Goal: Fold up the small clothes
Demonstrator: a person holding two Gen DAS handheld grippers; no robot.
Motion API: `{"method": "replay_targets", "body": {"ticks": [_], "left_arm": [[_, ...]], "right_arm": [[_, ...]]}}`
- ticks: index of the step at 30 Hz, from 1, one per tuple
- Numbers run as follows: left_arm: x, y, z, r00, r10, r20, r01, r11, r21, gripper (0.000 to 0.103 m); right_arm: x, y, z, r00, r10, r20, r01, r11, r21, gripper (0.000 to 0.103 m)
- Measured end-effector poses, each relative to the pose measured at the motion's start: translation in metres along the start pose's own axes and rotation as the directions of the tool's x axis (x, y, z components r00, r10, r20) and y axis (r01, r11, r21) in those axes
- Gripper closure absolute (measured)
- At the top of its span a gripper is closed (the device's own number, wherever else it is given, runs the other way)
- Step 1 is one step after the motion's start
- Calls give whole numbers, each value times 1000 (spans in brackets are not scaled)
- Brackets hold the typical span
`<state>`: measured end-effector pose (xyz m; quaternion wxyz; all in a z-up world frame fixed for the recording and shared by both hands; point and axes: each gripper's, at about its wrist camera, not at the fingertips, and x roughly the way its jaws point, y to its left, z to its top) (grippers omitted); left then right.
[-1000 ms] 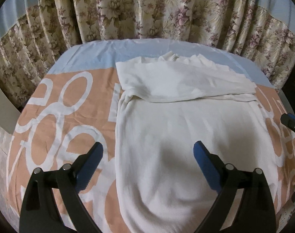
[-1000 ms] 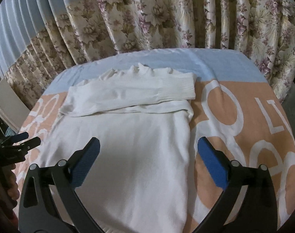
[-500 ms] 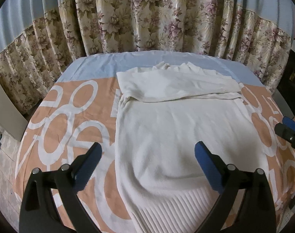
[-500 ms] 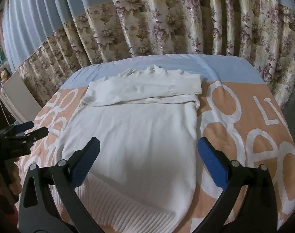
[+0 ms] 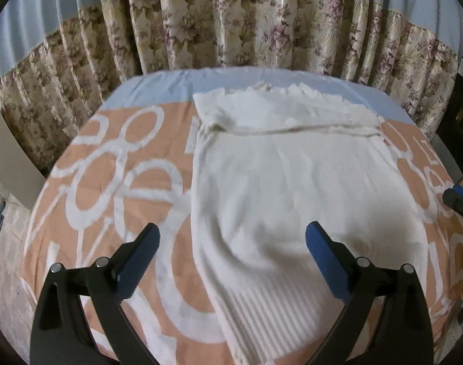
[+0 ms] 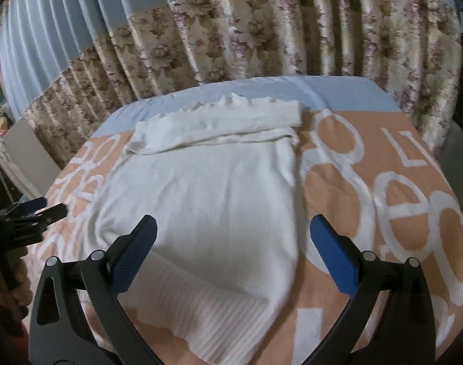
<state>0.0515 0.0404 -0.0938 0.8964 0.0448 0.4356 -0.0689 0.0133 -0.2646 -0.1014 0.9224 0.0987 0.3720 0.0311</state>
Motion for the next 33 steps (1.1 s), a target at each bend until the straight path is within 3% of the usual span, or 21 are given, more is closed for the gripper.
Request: {"method": "replay_targets", "body": {"ticks": [9,17,24,27,31,33], "left_arm": [[12,-6,-43,993,-54,-104,54,999,-4,6],[19,-18,-49,986,-90,-139,92,996,8,6],[23,-25,-49,986,-74,-148,83,995,59,6],[25,-25,-53,984,-74,-163,88,993,76,6],[29,-22,-60,980,-64,-188,83,992,95,6],[32,-20,-64,977,-68,-204,89,991,98,6]], "right_arm": [[5,-12,-20,999,14,-41,-14,1000,17,3],[2,-4,-27,998,5,-64,-7,999,-32,5],[0,-1,-51,982,-132,-131,130,991,-22,6],[-3,1,-63,972,-150,-179,154,988,9,11],[1,7,-78,953,-152,-261,156,988,-4,30],[4,8,-83,945,-148,-292,154,988,-4,30]]}}
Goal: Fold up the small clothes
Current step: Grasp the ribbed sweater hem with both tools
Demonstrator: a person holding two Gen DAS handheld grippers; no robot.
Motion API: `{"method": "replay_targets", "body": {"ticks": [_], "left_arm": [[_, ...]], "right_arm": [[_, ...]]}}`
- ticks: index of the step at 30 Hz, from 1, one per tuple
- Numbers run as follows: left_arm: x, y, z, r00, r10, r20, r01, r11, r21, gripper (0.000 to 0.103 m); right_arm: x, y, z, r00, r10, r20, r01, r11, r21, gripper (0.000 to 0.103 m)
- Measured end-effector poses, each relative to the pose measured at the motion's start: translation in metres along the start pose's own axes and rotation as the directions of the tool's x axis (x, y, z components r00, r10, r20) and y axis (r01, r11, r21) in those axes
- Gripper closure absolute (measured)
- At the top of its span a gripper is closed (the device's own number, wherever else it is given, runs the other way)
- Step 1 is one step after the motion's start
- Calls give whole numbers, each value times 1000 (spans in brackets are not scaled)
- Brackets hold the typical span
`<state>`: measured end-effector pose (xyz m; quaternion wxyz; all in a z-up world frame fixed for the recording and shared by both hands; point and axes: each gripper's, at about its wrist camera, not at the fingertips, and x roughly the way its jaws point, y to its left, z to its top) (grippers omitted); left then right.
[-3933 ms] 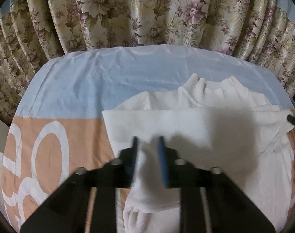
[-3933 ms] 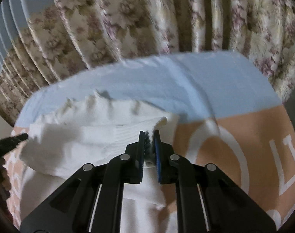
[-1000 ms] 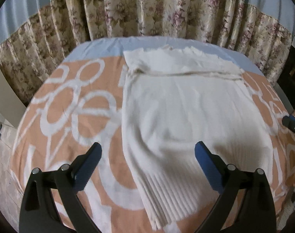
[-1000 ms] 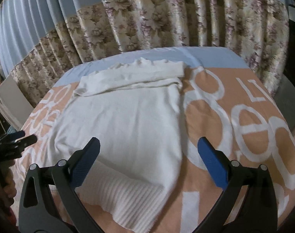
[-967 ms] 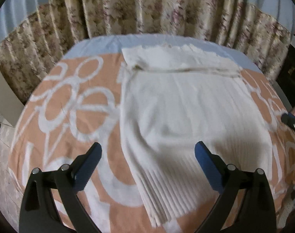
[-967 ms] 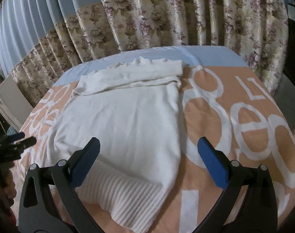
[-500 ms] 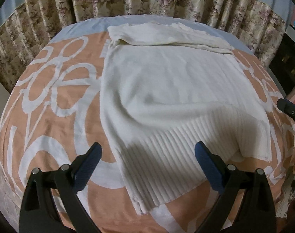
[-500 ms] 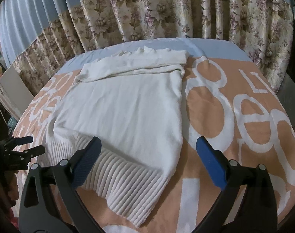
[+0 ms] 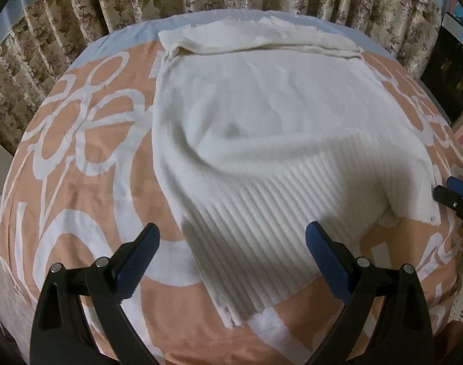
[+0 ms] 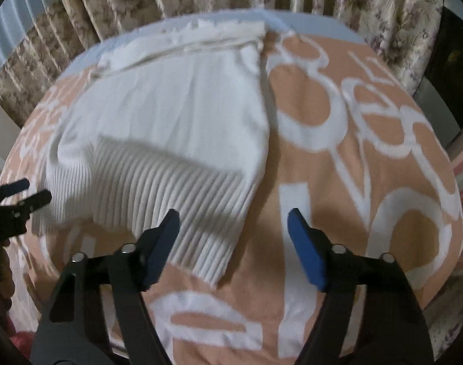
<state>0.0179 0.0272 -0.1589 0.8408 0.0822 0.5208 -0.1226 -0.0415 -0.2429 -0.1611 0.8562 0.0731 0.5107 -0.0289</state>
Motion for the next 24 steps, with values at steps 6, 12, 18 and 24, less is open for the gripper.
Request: {"method": "replay_targets", "body": {"ticks": [6,12,18,24], "left_arm": [[11,5,-10,998,-26,-54,26,1000,1,6],[16,3,-11,997,-40,-73,42,998,39,12],[11,-8,-11,996,-58,-67,65,992,110,42],[8,-14,-3,997,-61,-49,68,983,168,82]], "right_arm": [[6,4,-4,999,-17,-50,18,1000,6,30],[19,13,-5,994,-29,-103,26,999,-21,38],[20,28,-3,993,-20,-117,9,996,-92,72],[17,30,0,994,-4,-105,-8,993,-122,91]]}}
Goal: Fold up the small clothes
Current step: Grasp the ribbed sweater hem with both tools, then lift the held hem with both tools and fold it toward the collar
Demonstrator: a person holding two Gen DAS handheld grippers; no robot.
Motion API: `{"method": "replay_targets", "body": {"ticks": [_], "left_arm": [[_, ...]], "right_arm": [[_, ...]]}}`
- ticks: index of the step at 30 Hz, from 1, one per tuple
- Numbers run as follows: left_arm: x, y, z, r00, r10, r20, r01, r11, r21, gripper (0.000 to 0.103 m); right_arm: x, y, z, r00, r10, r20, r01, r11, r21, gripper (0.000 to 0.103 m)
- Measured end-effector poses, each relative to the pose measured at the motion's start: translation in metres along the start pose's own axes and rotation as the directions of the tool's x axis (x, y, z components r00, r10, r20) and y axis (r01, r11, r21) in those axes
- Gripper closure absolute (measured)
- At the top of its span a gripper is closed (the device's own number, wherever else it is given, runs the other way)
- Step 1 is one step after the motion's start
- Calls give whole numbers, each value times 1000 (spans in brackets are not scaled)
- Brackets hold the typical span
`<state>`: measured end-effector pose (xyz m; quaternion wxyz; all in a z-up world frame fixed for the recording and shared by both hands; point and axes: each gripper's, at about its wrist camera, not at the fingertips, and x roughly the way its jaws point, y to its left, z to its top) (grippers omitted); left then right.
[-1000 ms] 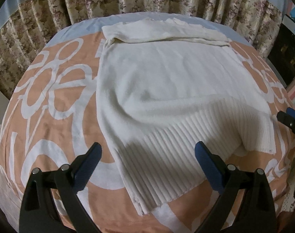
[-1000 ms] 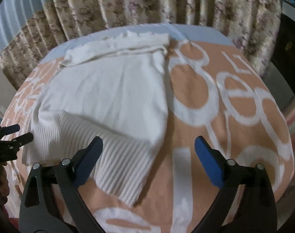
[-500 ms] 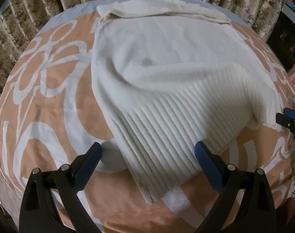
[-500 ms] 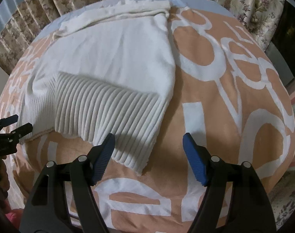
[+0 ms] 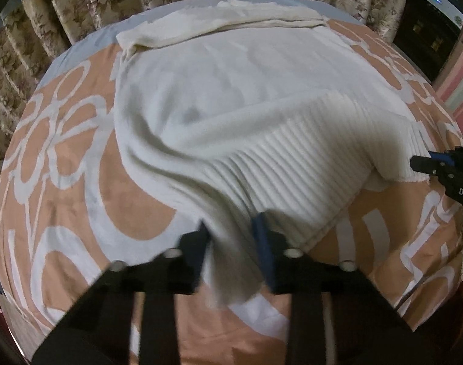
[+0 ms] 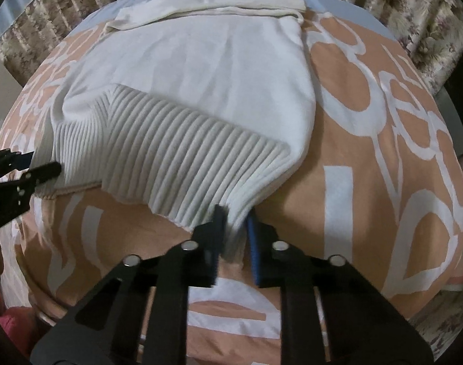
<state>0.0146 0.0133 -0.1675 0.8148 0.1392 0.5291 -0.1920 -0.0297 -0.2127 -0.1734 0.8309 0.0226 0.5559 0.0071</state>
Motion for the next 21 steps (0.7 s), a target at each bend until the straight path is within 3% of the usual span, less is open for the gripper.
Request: {"method": "replay_targets", "body": {"ticks": [4,15,21], "left_arm": [[-3,4,9,1000,12,13,-12,1000,24,88],[-21,6,43,987,115,112,-127,987,101,89],[-27,24,73,977,144,159,-157,985,70,90]], "right_arm": [[-9,-2,4,1000,-8,28,9,1000,-14,93],[-38,-7,38,987,-47,152,59,996,-74,93],[-43,-12,69,979,-59,197,79,992,-96,93]]}}
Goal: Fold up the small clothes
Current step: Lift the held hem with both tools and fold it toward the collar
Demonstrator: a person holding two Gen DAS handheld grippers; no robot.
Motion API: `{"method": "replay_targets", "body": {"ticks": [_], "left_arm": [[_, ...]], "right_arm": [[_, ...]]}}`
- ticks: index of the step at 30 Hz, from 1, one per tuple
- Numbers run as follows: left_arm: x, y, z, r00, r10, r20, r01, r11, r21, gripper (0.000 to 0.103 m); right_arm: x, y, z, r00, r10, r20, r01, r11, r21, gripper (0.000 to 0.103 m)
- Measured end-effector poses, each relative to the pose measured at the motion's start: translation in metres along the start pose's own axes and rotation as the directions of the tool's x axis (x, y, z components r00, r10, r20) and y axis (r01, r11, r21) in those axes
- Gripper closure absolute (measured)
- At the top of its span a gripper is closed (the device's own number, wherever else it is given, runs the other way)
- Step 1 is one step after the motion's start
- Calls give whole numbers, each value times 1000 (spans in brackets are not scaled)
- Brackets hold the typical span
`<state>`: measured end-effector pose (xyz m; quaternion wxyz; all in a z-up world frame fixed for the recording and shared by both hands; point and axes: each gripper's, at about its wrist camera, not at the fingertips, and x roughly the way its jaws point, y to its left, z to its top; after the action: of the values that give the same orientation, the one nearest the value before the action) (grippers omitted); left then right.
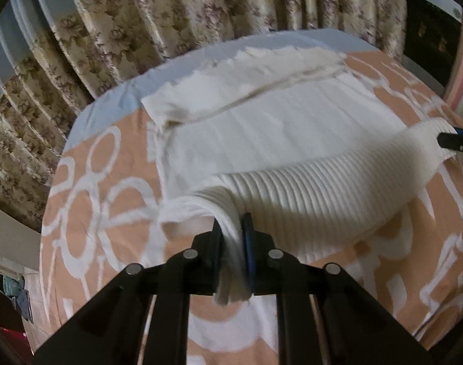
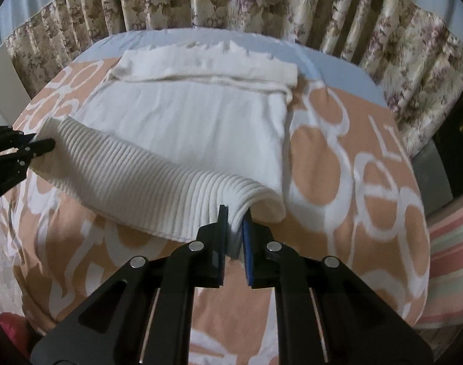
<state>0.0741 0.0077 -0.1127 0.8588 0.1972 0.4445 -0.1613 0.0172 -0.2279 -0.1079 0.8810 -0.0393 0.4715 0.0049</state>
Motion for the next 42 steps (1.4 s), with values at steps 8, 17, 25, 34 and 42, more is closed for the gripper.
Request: {"method": "replay_targets", "body": {"ticks": [8,17,25,34,42], "left_arm": [[6,21,48,998,21,54,-19,999,-35,90],[39,51,99,999,-10,39,14,994,-111,90],[77,67,152,999,4,32,1,990,-140,90],[168,85,172,996,16,-90,-30,988,-154,90],[178,97,175,995,37,-92,-53,983,-174,39]], "right_arm": [[5,-19,55,998,13,66,-14,1000,20,93],[43,-51,112,996,61,71,-67,995,77,93],[89,-72,175,993,69,91,-77,994,80,93],[173,-81,203,996,84,-12,-83,993,83,93],[180,-96,210,989,145,13,-146,982,120,86]]}}
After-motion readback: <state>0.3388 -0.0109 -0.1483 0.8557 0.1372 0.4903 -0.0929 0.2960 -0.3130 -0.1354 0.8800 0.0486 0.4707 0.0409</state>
